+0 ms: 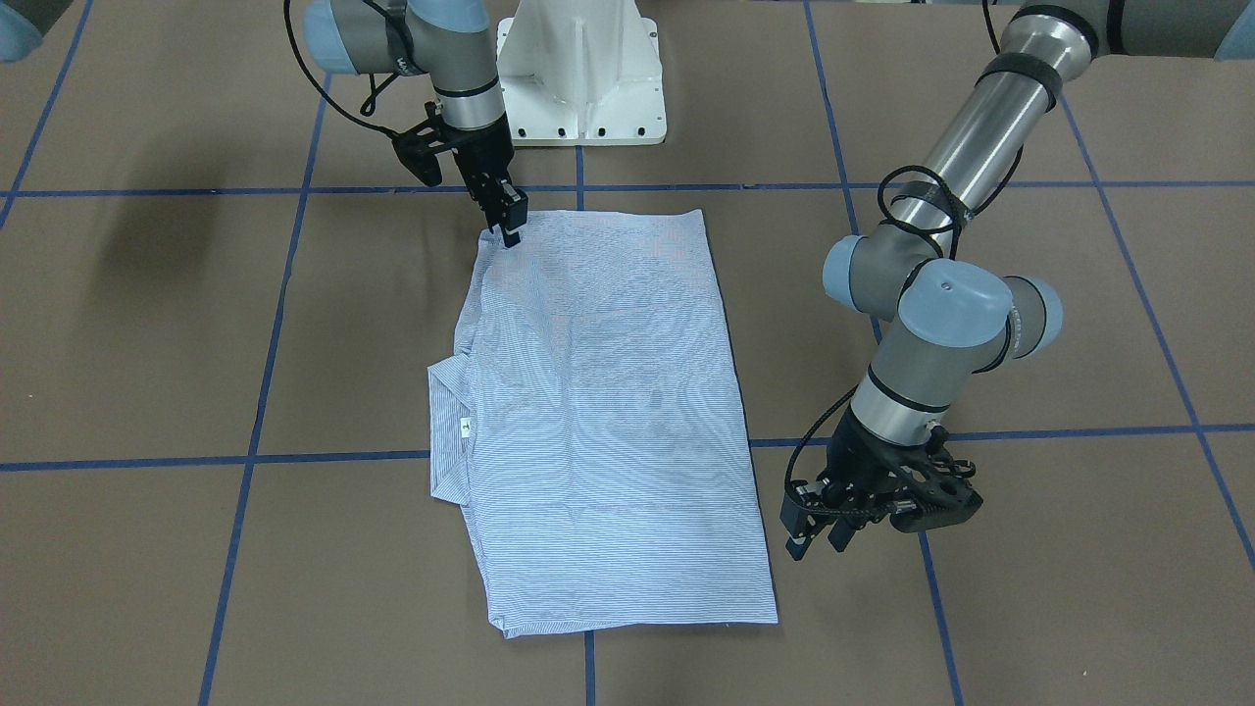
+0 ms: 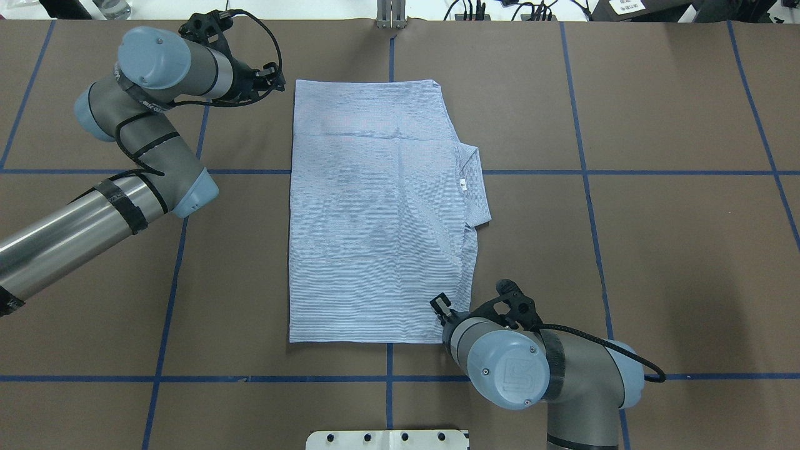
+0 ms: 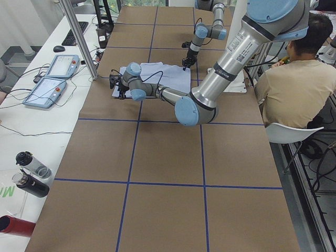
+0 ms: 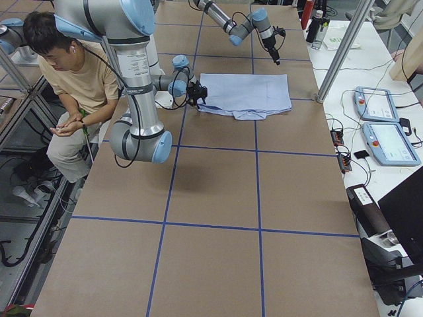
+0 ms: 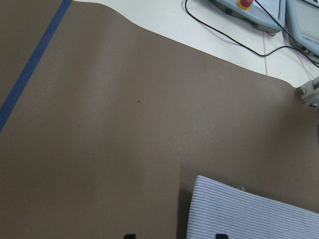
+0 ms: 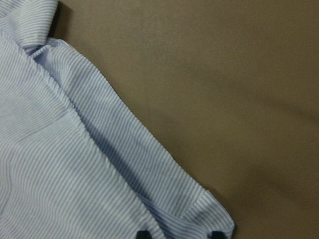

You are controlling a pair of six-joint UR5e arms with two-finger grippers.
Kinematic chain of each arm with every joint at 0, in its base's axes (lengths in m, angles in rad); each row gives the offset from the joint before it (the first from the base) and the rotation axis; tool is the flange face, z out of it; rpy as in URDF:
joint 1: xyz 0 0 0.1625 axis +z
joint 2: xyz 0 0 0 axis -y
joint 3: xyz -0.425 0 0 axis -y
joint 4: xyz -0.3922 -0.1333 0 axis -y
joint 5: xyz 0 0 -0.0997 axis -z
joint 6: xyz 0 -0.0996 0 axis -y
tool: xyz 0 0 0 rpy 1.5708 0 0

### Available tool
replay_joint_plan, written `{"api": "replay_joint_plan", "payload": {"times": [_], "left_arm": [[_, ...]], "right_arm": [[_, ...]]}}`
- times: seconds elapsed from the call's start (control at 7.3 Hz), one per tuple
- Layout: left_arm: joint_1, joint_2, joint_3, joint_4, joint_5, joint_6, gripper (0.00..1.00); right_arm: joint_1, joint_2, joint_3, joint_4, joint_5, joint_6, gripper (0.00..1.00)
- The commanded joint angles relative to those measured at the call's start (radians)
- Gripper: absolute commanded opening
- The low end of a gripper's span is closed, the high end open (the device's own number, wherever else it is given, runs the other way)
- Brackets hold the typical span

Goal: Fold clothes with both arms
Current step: 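Move the right gripper to the shirt's near corner while the left gripper withdraws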

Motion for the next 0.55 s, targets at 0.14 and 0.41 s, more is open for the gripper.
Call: {"api": "replay_joint_plan", "payload": {"times": [0.14, 0.41], "left_arm": [[0.000, 0.004, -0.024, 0.003, 0.000, -0.008, 0.62], [0.035, 0.158, -0.237, 0.014, -0.005, -0.084, 0.62]], "right_arm": [[0.001, 0.000, 0.011, -0.009, 0.004, 0.000, 0.00], [0.001, -0.012, 0.036, -0.010, 0.006, 0.000, 0.00]]}}
